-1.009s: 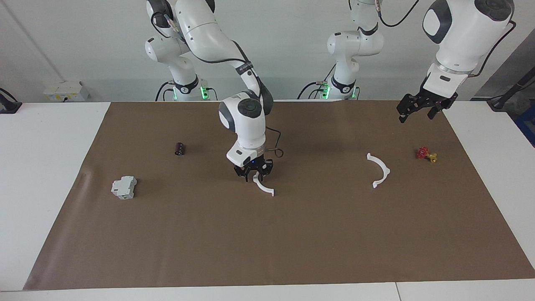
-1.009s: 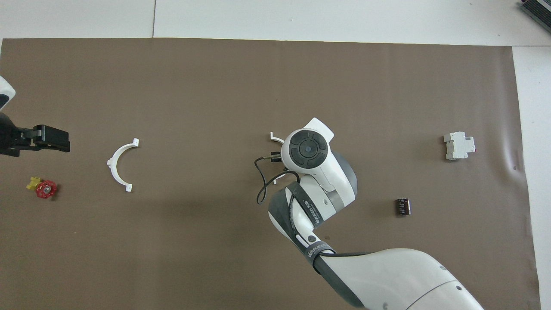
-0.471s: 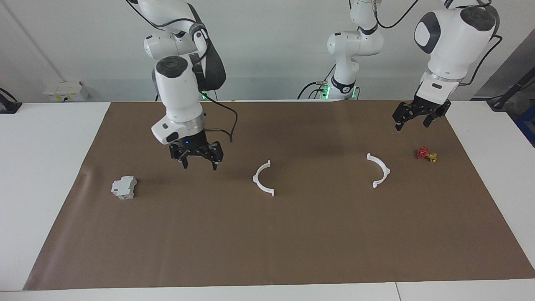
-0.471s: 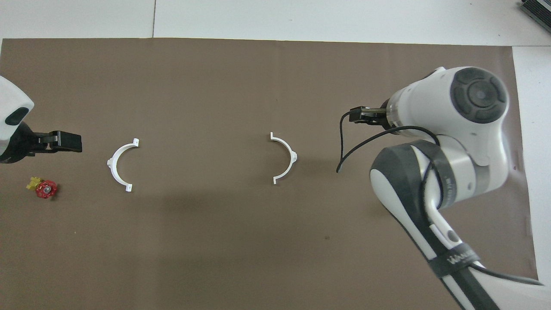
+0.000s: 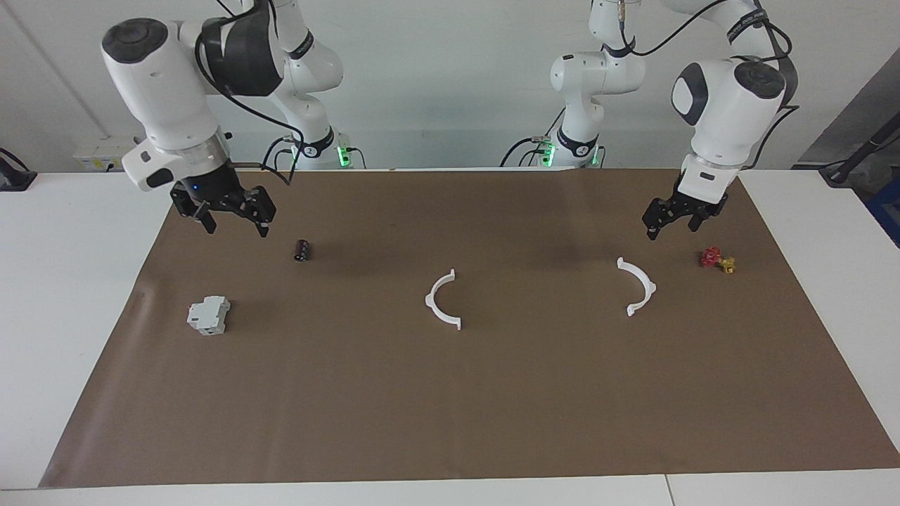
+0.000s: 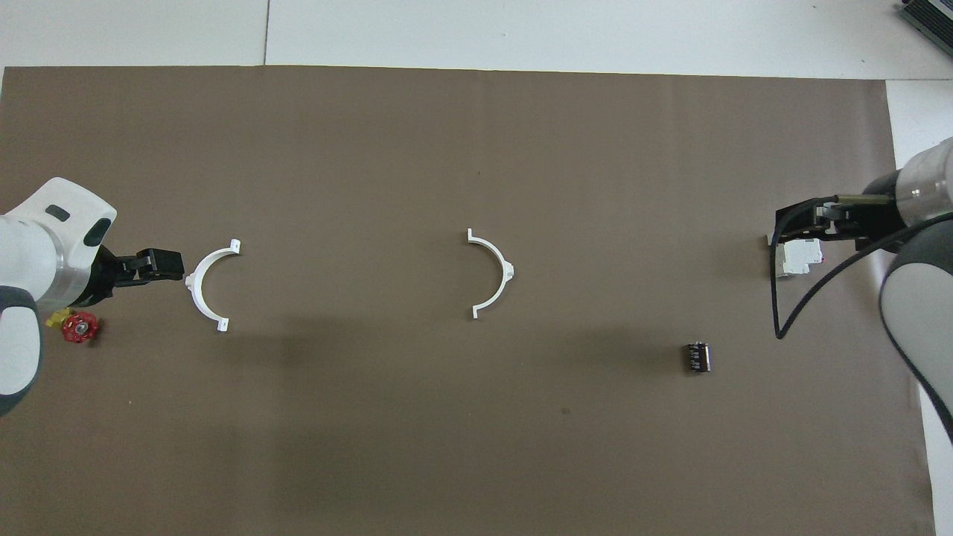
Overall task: Assemble drain pipe with both arms
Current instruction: 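Reach the left gripper to the other white clamp half and grasp it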
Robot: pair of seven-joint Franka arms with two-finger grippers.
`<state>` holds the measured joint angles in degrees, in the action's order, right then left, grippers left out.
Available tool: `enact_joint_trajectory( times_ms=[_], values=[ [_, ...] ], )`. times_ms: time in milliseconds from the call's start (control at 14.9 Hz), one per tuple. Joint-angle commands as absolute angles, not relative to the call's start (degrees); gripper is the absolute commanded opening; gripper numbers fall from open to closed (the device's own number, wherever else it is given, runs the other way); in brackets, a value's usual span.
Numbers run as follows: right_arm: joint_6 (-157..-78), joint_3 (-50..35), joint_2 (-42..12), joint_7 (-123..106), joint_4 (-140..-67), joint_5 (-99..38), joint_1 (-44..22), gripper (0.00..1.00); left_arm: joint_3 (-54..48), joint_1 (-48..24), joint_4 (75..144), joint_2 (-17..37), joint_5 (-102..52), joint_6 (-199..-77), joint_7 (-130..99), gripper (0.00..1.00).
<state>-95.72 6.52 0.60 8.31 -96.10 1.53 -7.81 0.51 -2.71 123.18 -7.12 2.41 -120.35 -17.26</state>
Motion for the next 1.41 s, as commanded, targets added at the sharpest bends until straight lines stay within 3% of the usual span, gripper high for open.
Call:
enact_joint_trajectory(
  times_ms=[0,471,740,1009,1345],
  values=[
    [-87.6,5.8,0.4,6.3,-90.3,2.1,-7.0,1.0,0.7,-3.3,127.8,-6.5,1.9,-127.7,-25.1,1.0],
    [-87.5,5.5,1.2,2.6,-90.6,1.8,-6.2,1.0,0.8,-1.8,138.2,-5.2,1.8,-137.1,-18.9,1.0],
    [-84.9,5.4,1.0,-3.2,-89.0,3.8,-6.2,1.0,0.9,-1.7,139.2,-4.5,1.8,-138.7,-20.3,1.0],
    [-84.8,5.7,1.3,-4.3,-88.9,3.0,-5.9,1.0,0.8,-2.0,139.1,1.0,1.8,-145.1,-25.8,1.0],
    [-84.2,5.5,1.6,-4.2,-88.9,2.3,-5.4,1.0,0.8,-2.0,140.2,1.0,1.8,-145.2,-26.0,1.0]
  ],
)
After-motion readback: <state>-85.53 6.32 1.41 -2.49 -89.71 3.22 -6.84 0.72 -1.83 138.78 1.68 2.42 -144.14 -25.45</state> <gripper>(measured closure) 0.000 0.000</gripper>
